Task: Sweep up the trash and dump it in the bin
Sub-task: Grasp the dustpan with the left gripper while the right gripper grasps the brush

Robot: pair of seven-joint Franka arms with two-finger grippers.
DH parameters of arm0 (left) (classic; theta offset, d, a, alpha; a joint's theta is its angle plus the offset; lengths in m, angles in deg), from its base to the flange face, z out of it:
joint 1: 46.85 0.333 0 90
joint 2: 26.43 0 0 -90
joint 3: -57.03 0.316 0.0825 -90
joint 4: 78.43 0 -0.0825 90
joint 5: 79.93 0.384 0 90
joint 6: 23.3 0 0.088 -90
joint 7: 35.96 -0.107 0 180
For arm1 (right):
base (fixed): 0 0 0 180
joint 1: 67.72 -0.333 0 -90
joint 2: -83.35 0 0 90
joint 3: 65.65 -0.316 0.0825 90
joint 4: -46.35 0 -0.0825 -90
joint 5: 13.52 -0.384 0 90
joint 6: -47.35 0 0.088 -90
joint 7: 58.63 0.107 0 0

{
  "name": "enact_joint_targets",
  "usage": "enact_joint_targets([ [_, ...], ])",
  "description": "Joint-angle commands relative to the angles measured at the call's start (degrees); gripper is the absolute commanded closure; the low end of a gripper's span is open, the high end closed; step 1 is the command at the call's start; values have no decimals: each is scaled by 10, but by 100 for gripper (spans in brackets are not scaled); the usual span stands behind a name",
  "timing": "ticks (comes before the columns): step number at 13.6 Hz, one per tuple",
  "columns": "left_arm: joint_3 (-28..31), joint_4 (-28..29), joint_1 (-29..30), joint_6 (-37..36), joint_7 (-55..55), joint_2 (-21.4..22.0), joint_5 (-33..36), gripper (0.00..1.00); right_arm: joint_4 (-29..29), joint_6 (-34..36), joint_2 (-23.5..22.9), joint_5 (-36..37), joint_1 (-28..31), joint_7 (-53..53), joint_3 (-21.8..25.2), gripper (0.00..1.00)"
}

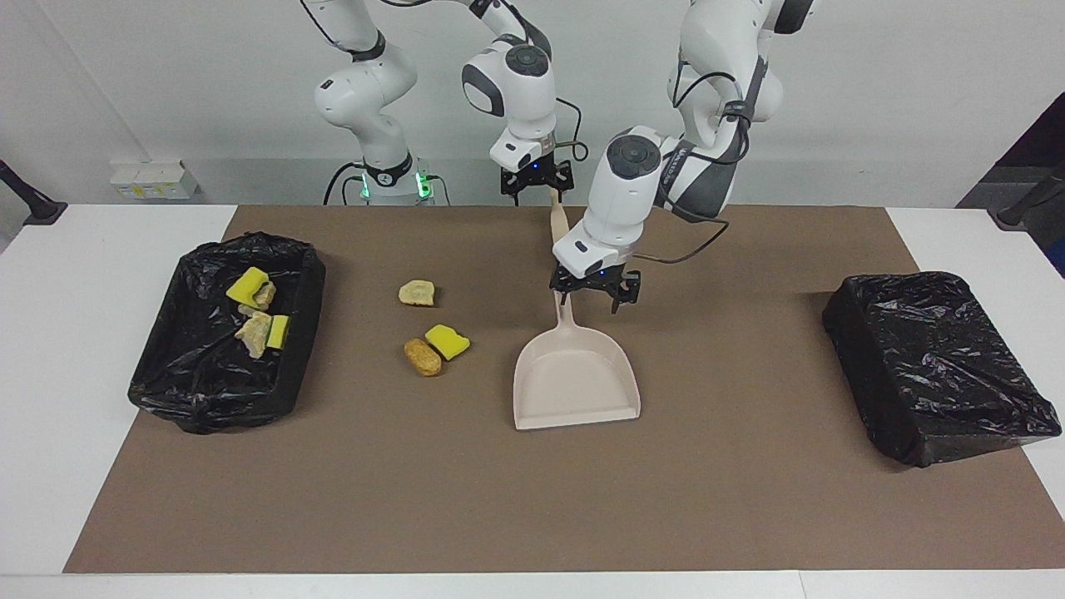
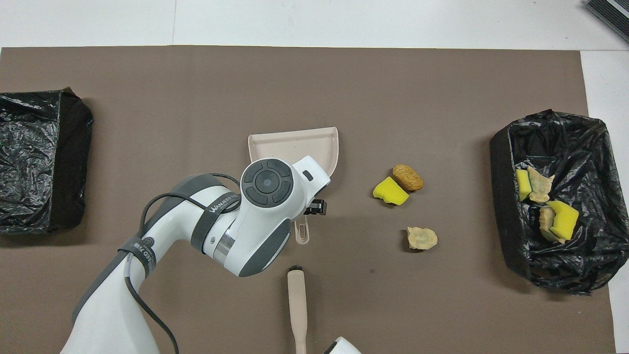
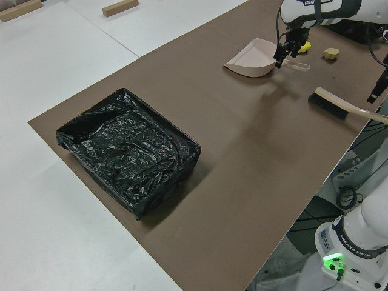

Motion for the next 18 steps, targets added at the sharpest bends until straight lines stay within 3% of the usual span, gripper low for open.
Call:
enact_joint_targets([
  [1, 9, 18, -10, 19, 39, 10, 4, 25, 11, -54, -33, -1, -33, 41, 0, 7],
  [3, 9, 19, -10, 22, 34, 10, 4, 58, 11, -69, -47, 9, -40, 51, 0, 18],
  [6, 9, 22, -11, 7, 32, 13, 4, 89, 11, -69, -47, 11, -39, 51, 0, 49],
  [8, 9, 19, -7, -10, 27, 13, 6, 97, 12, -66, -49, 11, -39, 48, 0, 70],
  [10, 15, 15, 9, -31, -58, 22, 11, 100, 10, -61, -58, 11, -39, 43, 0, 100],
  [13, 15, 2, 49, -115, -250, 52, 58, 100, -6, -35, -57, 12, -21, 40, 3, 100],
  [18, 15, 3, 110, -138, -528, 61, 82, 100, -18, 102, 37, 12, 94, -80, 7, 100],
])
